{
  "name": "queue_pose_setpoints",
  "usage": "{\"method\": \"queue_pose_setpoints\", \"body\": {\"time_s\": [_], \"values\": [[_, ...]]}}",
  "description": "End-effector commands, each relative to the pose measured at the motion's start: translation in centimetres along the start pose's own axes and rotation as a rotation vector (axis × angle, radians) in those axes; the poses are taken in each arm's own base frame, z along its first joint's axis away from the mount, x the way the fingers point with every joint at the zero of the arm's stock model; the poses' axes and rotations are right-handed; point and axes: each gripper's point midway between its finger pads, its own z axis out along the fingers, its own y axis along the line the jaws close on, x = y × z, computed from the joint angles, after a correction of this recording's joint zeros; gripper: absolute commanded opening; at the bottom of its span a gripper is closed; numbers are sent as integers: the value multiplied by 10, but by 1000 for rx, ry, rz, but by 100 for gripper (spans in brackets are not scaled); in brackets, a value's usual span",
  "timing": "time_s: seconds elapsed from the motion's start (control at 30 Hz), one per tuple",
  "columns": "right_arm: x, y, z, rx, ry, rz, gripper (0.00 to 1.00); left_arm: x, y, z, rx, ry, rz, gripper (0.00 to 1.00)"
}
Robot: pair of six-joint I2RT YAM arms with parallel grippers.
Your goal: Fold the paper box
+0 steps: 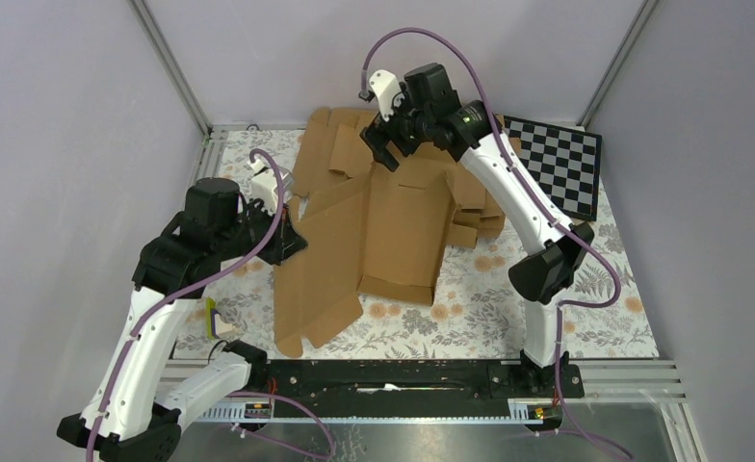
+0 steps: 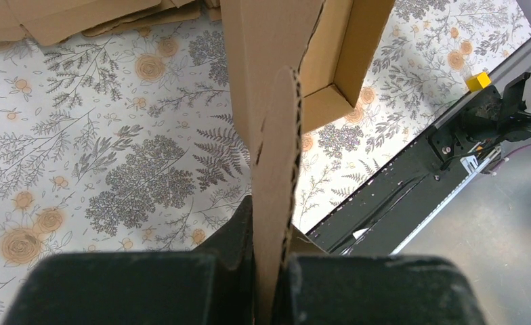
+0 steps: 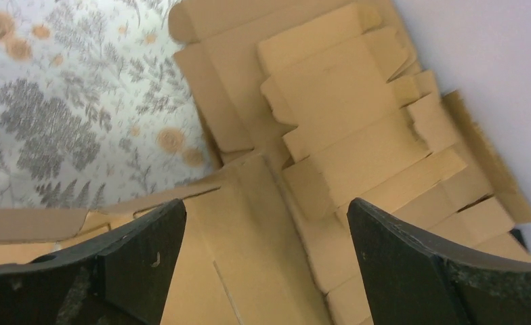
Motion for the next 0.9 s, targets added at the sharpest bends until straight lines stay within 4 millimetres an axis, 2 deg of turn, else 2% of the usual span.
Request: {"method": "queue_pose_setpoints", "body": {"time_s": [0.0,0.07,0.13,0.2,0.3,0.37,0.43,0.57,0.63,0.67,0.7,0.73,0.87], "values": [[14,15,-28,-55,51,8,95,-20,1,-5,-19,-74,52,0],[22,16,-27,-50,78,5,90,-21,1,-6,-21,-76,54,0],[28,15,-27,-43,104,12,77,-23,2,-6,-28,-83,56,0],[35,15,-27,-38,136,36,53,-25,4,-7,-43,-100,54,0],[43,15,-27,-23,172,72,24,-32,7,-4,-57,-133,31,0],[48,11,-27,14,192,103,12,-38,8,-2,-64,-161,11,1],[53,6,-27,64,207,150,2,-45,12,1,-84,-192,-14,6],[66,-10,-25,237,193,311,0,-63,21,9,-121,-278,-64,25],[77,-16,-26,332,157,404,0,-72,27,13,-147,-324,-107,43],[79,-19,-34,393,103,473,0,-76,32,13,-172,-345,-127,52],[81,-24,-35,448,43,535,0,-80,36,13,-191,-363,-144,65],[101,-20,-36,482,46,569,0,-82,42,12,-223,-374,-162,72],[138,-10,-51,553,-35,697,0,-82,69,0,-388,-425,-228,98]]}}
